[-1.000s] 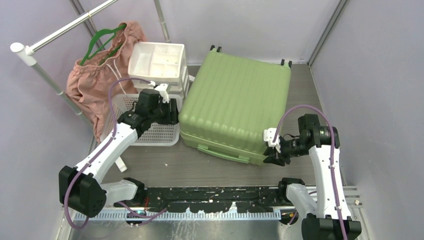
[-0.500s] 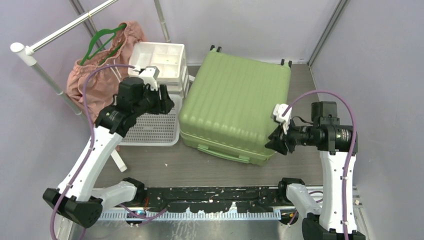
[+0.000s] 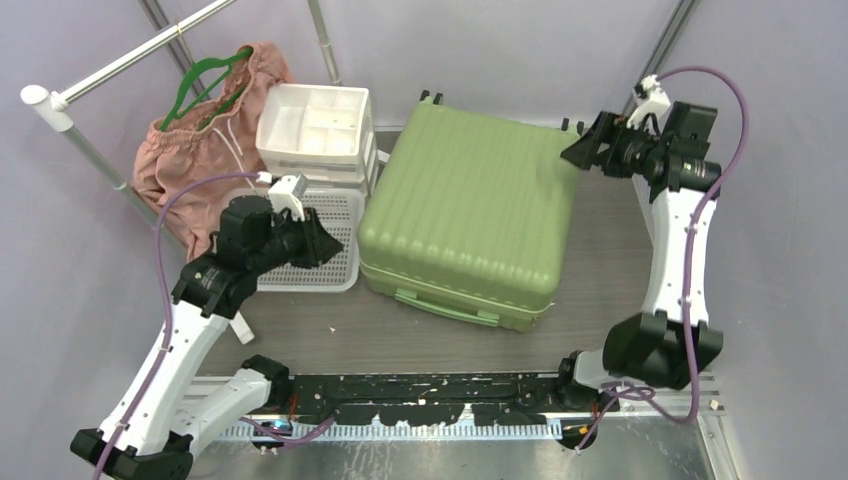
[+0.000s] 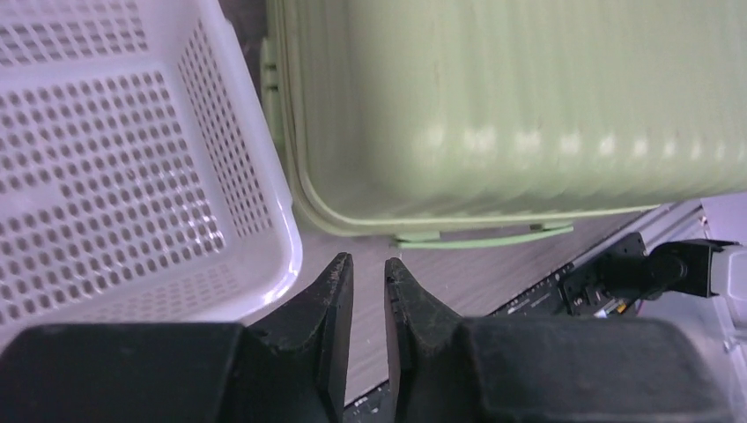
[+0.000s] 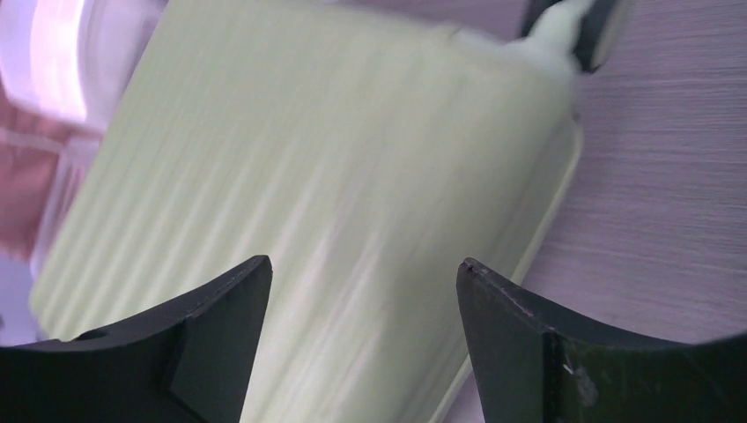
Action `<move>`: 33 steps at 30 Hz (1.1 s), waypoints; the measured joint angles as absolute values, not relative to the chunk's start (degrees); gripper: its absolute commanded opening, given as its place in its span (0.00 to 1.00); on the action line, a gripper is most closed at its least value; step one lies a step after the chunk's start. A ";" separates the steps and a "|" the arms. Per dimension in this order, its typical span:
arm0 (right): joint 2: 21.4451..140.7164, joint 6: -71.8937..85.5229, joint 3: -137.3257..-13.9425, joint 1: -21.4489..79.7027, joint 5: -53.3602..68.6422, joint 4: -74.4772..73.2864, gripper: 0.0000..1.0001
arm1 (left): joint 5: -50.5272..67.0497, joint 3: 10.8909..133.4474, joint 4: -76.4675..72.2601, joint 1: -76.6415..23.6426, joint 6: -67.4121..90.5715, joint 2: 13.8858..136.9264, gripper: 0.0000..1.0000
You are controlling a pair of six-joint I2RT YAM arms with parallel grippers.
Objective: Open, take out, and arrange the luggage
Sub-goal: Adjust the luggage at the center of the board.
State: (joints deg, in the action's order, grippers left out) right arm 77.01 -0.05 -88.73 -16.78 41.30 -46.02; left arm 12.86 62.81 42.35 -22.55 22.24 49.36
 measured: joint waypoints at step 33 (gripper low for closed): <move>120.29 28.93 -113.95 -12.19 21.28 -30.65 0.81 | 19.42 41.69 20.60 -24.05 37.36 53.80 0.21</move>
